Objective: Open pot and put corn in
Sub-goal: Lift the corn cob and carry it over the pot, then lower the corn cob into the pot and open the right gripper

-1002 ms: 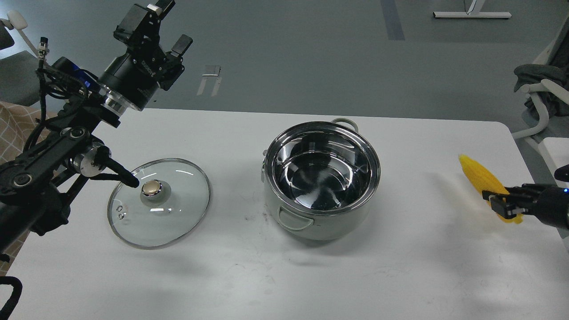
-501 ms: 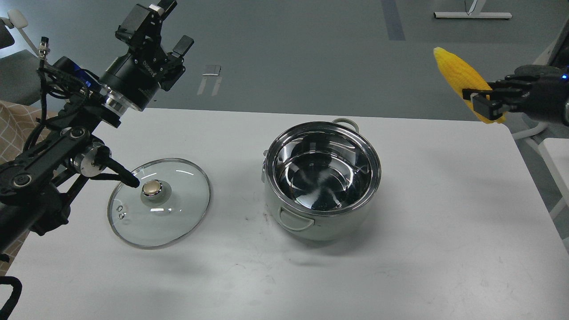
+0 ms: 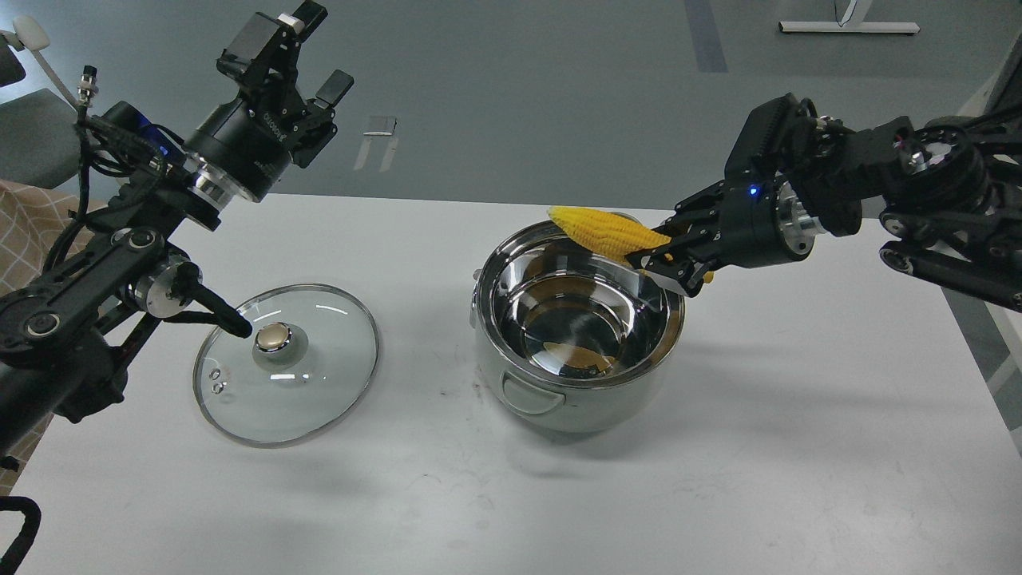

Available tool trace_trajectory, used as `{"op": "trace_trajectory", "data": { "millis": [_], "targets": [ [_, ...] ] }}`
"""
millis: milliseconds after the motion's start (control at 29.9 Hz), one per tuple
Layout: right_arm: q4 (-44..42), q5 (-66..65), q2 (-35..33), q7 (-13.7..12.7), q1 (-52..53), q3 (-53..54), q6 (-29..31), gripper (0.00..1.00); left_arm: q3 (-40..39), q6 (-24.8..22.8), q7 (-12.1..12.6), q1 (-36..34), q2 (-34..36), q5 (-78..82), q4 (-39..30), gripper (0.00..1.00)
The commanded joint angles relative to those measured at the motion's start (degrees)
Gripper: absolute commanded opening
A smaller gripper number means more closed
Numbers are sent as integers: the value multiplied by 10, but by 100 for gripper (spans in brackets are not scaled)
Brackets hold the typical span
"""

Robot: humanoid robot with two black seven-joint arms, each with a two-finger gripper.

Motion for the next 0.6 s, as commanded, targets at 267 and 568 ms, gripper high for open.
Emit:
{"op": "trace_trajectory", "data": {
  "millis": [267, 568],
  "targets": [
    [-43, 2, 66, 0, -36, -5, -4, 0, -3, 2, 5, 0, -9, 0, 0, 97],
    [-52, 1, 68, 0, -53, -10, -5, 8, -9, 2, 6, 0, -21, 1, 0, 97]
  ]
}}
